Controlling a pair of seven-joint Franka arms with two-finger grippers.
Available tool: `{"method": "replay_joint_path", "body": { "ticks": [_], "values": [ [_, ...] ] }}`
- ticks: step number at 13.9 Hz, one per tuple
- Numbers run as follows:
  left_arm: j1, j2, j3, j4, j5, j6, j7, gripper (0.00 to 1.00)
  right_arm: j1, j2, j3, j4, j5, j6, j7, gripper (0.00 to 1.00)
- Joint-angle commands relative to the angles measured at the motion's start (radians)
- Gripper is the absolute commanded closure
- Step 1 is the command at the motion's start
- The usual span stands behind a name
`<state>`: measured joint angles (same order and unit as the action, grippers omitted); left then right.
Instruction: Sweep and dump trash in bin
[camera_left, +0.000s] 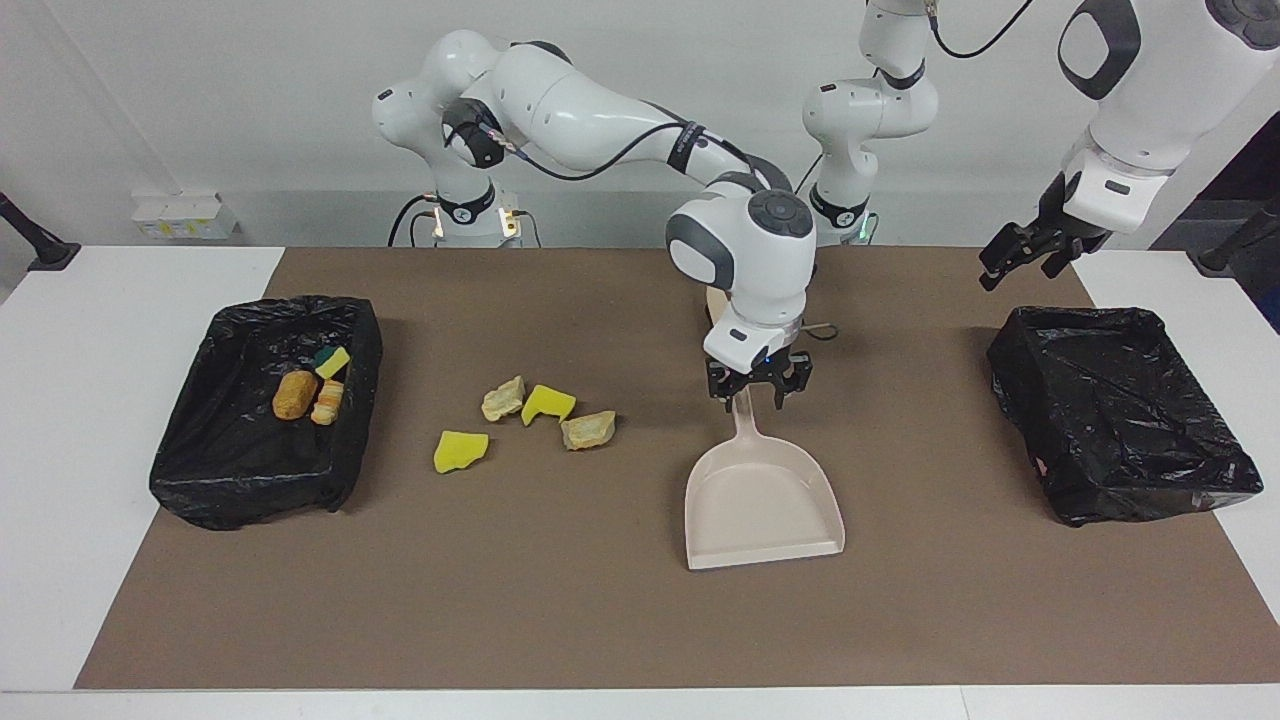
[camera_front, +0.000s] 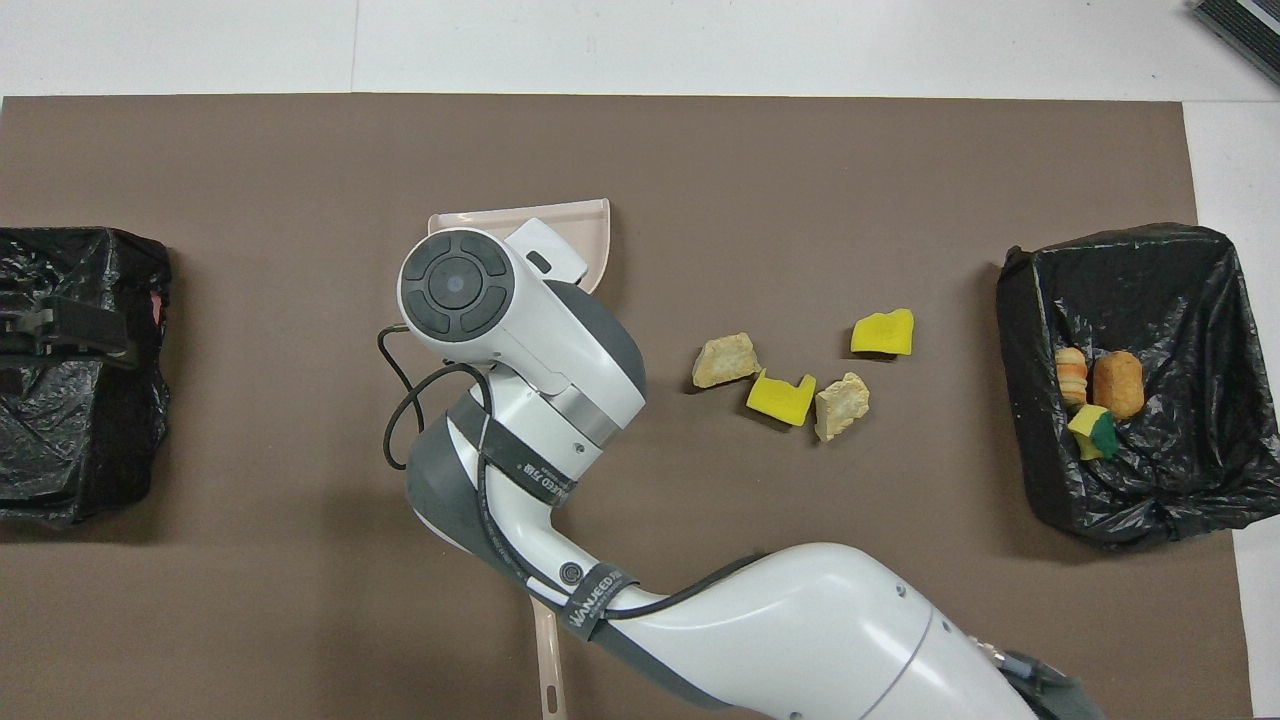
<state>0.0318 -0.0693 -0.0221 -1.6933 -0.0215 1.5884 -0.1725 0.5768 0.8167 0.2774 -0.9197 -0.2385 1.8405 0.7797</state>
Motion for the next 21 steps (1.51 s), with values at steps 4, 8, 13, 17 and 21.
{"method": "replay_joint_path", "body": {
  "ticks": [4,8,13,17,21],
  "values": [
    [0.002,-0.044,0.005,0.006,0.018,-0.028,0.002,0.00,0.028,-0.245,0.025,-0.360,0.024,-0.007,0.136,0.09],
    [0.017,-0.046,0.007,0.008,0.018,-0.022,-0.001,0.00,0.049,-0.462,0.045,-0.776,0.043,0.165,0.158,0.06],
    [0.016,-0.046,0.007,0.008,0.018,-0.021,-0.001,0.00,0.087,-0.637,0.063,-1.115,0.142,0.345,0.149,0.07],
    [0.017,-0.046,0.007,0.008,0.018,-0.021,-0.001,0.00,0.129,-0.676,0.072,-1.179,0.238,0.347,0.125,0.07],
    [0.017,-0.046,0.007,0.008,0.018,-0.021,-0.001,0.00,0.167,-0.676,0.072,-1.179,0.281,0.347,0.121,0.16]
  ]
}}
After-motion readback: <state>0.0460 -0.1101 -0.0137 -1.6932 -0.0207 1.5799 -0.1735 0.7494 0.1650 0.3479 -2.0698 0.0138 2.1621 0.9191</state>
